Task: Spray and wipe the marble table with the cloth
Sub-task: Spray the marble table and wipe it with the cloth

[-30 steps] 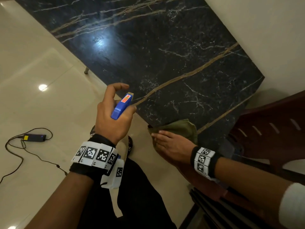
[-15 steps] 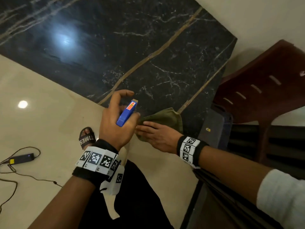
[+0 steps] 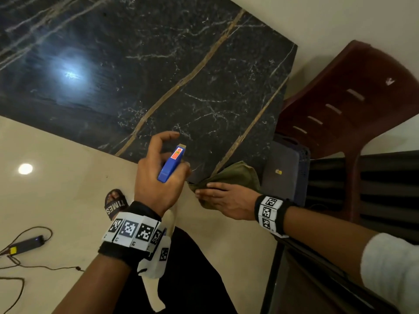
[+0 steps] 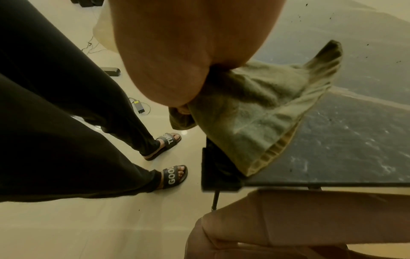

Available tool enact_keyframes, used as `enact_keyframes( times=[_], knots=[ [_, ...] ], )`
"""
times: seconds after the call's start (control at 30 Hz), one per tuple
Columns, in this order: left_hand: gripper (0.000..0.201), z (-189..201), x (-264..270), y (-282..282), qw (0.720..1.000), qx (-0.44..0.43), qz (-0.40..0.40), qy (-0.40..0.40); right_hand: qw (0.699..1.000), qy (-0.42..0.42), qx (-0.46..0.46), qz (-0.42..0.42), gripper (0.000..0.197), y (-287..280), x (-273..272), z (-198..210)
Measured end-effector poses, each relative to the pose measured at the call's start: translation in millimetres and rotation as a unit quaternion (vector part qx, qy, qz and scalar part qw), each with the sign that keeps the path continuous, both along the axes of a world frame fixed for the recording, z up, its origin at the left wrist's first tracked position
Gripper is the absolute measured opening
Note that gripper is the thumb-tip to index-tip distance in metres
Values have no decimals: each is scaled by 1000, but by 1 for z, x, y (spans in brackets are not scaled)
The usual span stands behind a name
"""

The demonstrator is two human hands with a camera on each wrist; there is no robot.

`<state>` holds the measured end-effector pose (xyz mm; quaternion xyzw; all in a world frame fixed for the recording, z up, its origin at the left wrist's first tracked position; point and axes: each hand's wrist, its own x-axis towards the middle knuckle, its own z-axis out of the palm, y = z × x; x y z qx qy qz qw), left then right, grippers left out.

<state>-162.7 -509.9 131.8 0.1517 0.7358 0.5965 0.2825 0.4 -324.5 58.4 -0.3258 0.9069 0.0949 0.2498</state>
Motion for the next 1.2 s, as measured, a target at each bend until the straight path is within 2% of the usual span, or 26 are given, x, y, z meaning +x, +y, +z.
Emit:
enact_keyframes(
  times=[0.17,0.37,0.53,0.67,0.77,0.87,0.93,1.0,1.07,1.13,1.2],
  knots=[
    [52,-3,6,1,1000,-8,-21,1,1000,1,13,-4,54,5,10,1],
    [51,-2,8,3,998,-3,-56,0,993,-71,91,-22,50,36,80,11],
    [50,4,9,11,995,7,-99,13,986,-84,64,-125,43,27,99,20],
    [50,19,3,15,989,10,-144,23,968,-136,36,-210,35,16,102,40],
    [48,35,-2,16,986,18,-165,32,950,-137,2,-279,37,6,104,58],
    [49,53,-8,19,982,25,-185,38,930,-100,-38,-352,46,-13,100,73],
    [48,67,-11,22,978,31,-201,49,904,-70,-75,-416,55,-28,94,86],
    [47,81,-15,27,976,41,-205,61,856,-25,-134,-498,67,-41,86,101],
    [47,97,-20,33,975,56,-201,73,800,68,-194,-563,74,-49,75,119],
    [46,114,-26,40,973,79,-201,78,730,155,-242,-619,71,-56,66,136],
    [46,127,-34,45,970,98,-203,86,627,215,-295,-688,59,-64,56,150]
  ],
)
